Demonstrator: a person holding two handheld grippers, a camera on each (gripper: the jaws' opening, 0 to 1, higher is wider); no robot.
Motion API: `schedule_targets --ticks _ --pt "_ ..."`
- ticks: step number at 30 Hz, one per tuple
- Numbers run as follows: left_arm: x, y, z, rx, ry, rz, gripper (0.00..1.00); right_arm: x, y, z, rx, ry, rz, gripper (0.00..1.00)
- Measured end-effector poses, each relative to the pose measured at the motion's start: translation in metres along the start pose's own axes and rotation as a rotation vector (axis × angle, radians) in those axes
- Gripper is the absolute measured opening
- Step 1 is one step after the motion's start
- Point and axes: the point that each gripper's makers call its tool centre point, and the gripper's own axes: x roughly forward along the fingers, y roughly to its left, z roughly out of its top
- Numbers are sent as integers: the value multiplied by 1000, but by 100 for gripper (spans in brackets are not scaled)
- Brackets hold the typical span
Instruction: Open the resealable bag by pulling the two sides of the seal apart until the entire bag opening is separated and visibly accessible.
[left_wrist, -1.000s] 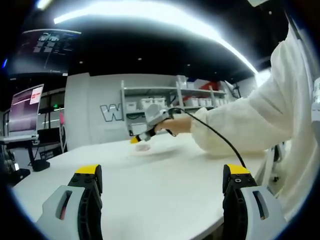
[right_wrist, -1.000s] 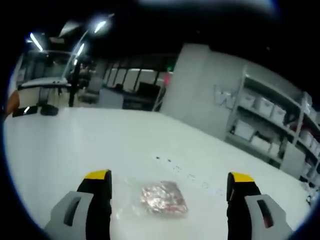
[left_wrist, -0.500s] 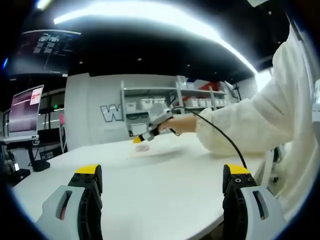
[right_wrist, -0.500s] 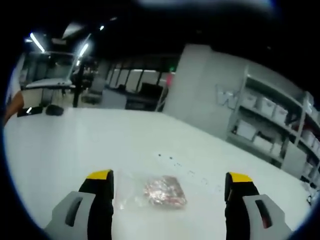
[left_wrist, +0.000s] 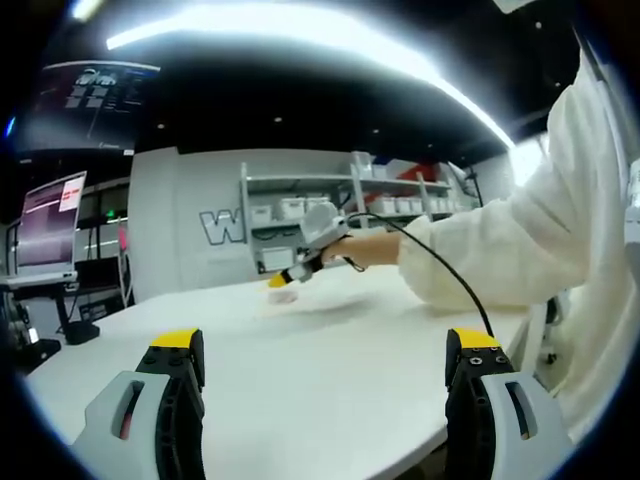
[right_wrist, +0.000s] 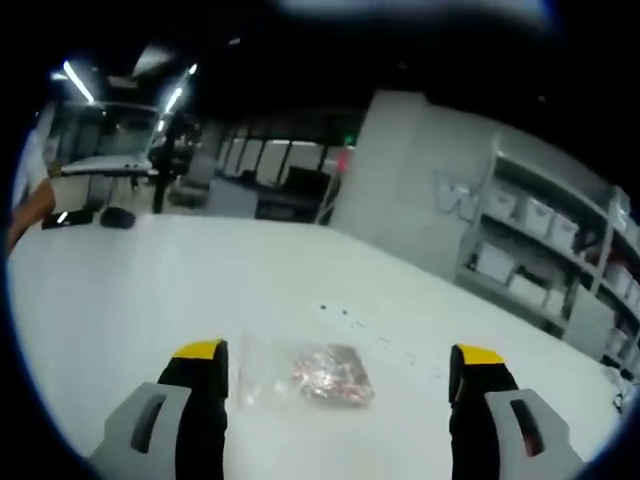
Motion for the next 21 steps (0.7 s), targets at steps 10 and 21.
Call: schedule_targets --ticks 10,21 --pt "0 -1 1 0 -2 -2 99 -12 -3 -4 0 -2 14 91" --pt "-1 -2 2 2 -2 -1 99 -21 0 -12 -46 25 35 90"
